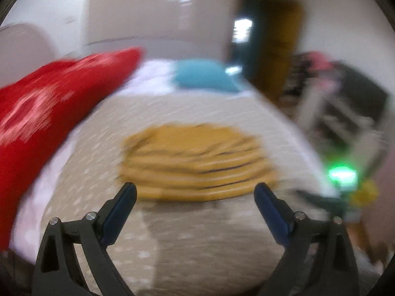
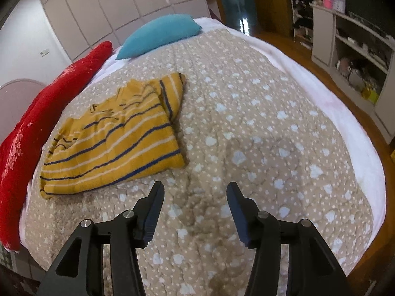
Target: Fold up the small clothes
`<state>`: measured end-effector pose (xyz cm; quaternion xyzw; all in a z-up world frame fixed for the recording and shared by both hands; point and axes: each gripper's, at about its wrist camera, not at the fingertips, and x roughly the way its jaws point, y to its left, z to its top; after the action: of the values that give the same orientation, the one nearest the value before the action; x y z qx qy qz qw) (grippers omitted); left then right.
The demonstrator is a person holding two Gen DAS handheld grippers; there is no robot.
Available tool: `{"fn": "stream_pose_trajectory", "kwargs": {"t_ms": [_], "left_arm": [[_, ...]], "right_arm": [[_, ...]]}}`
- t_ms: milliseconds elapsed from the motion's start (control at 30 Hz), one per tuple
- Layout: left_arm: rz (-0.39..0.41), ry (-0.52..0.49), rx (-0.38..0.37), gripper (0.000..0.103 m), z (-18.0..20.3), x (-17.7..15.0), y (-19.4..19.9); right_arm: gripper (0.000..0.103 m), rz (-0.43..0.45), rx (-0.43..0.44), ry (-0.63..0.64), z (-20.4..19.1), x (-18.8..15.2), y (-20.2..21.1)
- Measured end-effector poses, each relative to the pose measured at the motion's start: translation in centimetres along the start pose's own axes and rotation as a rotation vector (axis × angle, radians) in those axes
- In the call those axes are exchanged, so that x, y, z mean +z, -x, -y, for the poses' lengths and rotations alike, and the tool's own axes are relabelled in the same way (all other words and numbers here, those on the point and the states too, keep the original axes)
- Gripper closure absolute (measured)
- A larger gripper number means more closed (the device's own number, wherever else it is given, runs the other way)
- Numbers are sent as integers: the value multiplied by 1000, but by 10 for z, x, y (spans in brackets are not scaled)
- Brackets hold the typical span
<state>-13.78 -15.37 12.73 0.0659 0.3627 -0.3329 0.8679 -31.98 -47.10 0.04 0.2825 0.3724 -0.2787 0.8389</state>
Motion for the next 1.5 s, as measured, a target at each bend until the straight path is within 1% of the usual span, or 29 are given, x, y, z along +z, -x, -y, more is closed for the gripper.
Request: {"fn": "stream_pose_trajectory", "kwargs": {"t_ms": [67, 167, 267, 333, 400, 433, 533, 567, 633, 700, 800, 967, 1233, 1333, 1400, 1500], "left_arm": [[-42, 41, 123, 8, -18, -18, -35], [-92, 74, 196, 8, -28, -38, -64], [-158, 111, 212, 8, -33, -57, -93], [-208, 122, 220, 8, -32, -69, -112], [-246, 121, 257, 8, -30, -80, -129], [-258, 122, 263, 8, -31, -84, -135], [-308, 138, 275, 8, -30, -94, -152], [-310, 141, 287, 8, -29, -98, -155], [-295, 139, 307, 7, -27, -100, -155], [-298, 141, 321, 2, -26, -101, -160], [-298, 177, 328, 0, -28, -102, -165], [-282, 181, 348, 0, -26, -101, -166], [-271, 179, 328, 0, -26, -102, -167], [-261, 179, 319, 0, -27, -104, -165], [-261, 179, 311, 0, -28, -104, -165], [-262, 175, 299, 0, -29, -106, -163]], "right_arm": [[44, 17, 8, 7, -1, 2, -2], [44, 32, 46, 0, -2, 6, -10], [44, 25, 84, -3, -3, 10, -27], [44, 14, 74, 17, -7, 11, -45], [44, 10, 64, 49, -11, 11, -59], [43, 11, 57, 65, -13, 10, -64], [33, 39, 53, 124, -19, 5, -72], [28, 43, 60, 131, -19, 4, -74], [24, 48, 77, 139, -19, 2, -76], [16, 45, 102, 142, -19, 2, -79], [10, 39, 118, 159, -21, 2, -82], [7, 40, 119, 178, -26, 1, -83], [6, 44, 132, 169, -23, 1, -83], [4, 38, 140, 170, -23, 1, -84], [0, 31, 157, 171, -24, 2, -85], [0, 17, 167, 162, -22, 4, -88]]}}
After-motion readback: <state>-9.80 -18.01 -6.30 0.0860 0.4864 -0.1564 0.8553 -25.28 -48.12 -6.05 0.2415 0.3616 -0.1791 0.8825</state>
